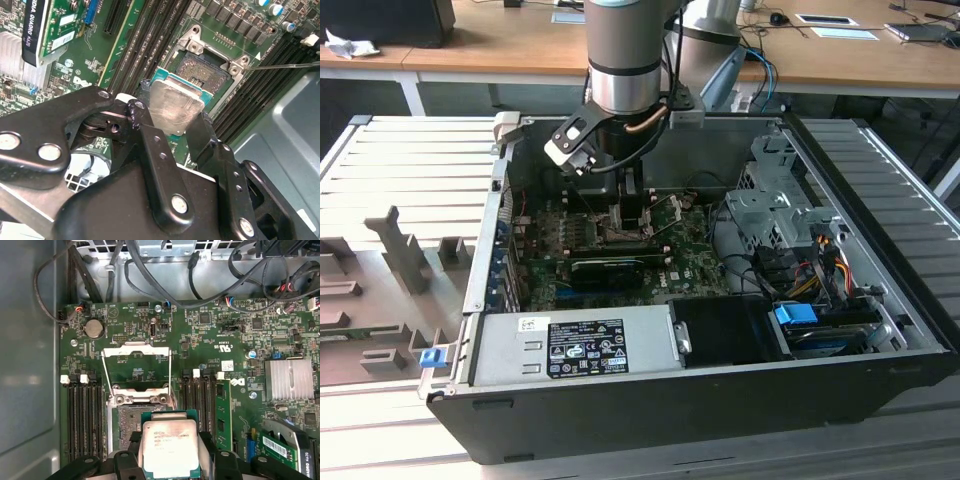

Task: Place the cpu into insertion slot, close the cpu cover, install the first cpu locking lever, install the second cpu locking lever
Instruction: 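Place the cpu into insertion slot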

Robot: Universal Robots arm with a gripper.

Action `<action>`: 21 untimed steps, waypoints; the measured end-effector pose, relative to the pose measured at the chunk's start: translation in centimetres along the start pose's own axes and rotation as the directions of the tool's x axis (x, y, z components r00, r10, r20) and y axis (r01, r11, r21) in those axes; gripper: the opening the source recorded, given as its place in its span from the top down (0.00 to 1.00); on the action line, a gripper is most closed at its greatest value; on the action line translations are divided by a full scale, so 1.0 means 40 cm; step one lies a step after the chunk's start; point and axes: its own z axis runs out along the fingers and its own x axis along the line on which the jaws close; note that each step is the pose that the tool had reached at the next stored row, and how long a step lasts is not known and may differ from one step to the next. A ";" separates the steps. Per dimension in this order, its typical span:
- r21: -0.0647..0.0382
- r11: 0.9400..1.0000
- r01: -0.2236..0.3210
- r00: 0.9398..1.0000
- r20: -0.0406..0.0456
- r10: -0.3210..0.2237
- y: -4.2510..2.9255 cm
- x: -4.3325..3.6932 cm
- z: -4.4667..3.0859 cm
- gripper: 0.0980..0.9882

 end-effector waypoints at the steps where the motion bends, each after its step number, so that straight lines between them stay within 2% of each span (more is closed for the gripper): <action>1: 0.000 1.000 0.000 1.000 0.000 0.000 0.000 0.000 0.004 0.52; 4: 0.000 1.000 0.000 1.000 0.001 0.000 -0.001 0.004 0.012 0.52; 6: 0.000 1.000 0.000 1.000 0.005 0.000 -0.002 0.012 0.016 0.52; 9: 0.000 1.000 0.000 1.000 0.006 0.000 -0.002 0.025 0.018 0.52; 10: 0.000 1.000 0.000 1.000 0.005 0.000 -0.003 0.034 0.025 0.52; 14: 0.000 1.000 0.001 1.000 0.006 -0.001 -0.007 0.033 0.046 0.52; 21: 0.000 1.000 0.000 1.000 0.006 0.000 -0.011 0.033 0.064 0.52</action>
